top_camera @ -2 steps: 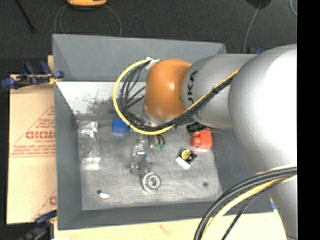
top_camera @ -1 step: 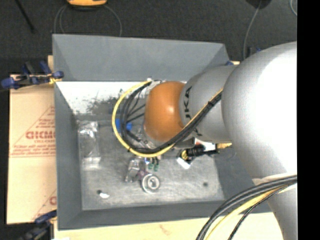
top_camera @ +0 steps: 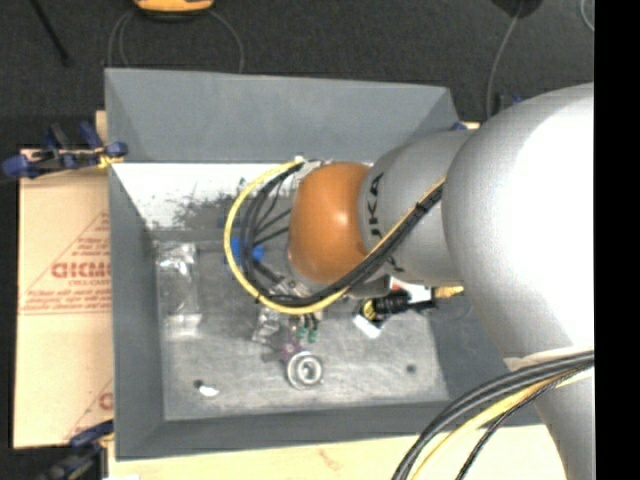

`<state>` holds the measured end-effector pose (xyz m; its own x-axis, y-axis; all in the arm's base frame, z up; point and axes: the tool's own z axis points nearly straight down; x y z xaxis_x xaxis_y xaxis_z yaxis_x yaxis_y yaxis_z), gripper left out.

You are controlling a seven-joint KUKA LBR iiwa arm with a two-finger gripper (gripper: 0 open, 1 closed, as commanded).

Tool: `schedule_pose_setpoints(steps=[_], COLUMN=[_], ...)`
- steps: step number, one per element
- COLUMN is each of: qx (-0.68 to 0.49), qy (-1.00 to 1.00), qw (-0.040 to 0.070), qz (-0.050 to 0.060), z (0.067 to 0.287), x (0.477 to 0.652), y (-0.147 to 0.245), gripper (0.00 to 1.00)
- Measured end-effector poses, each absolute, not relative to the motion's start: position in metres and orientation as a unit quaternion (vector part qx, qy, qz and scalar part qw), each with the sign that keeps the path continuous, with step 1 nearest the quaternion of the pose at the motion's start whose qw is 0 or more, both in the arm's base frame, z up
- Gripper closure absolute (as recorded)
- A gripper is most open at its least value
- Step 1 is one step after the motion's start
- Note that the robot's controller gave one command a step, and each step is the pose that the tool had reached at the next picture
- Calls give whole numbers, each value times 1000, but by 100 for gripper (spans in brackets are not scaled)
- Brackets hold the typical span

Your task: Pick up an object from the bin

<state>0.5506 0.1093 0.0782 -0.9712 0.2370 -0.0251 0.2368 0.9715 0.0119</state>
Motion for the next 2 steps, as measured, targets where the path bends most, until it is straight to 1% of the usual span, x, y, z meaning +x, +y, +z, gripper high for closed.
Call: schedule_pose_setpoints(steps=[1, 2], qx=[115, 107], qy=[993, 994], qw=[5, 6], qz=[2, 2], z=[190, 264], x=[550, 550], y=[112, 131], gripper=[100, 100])
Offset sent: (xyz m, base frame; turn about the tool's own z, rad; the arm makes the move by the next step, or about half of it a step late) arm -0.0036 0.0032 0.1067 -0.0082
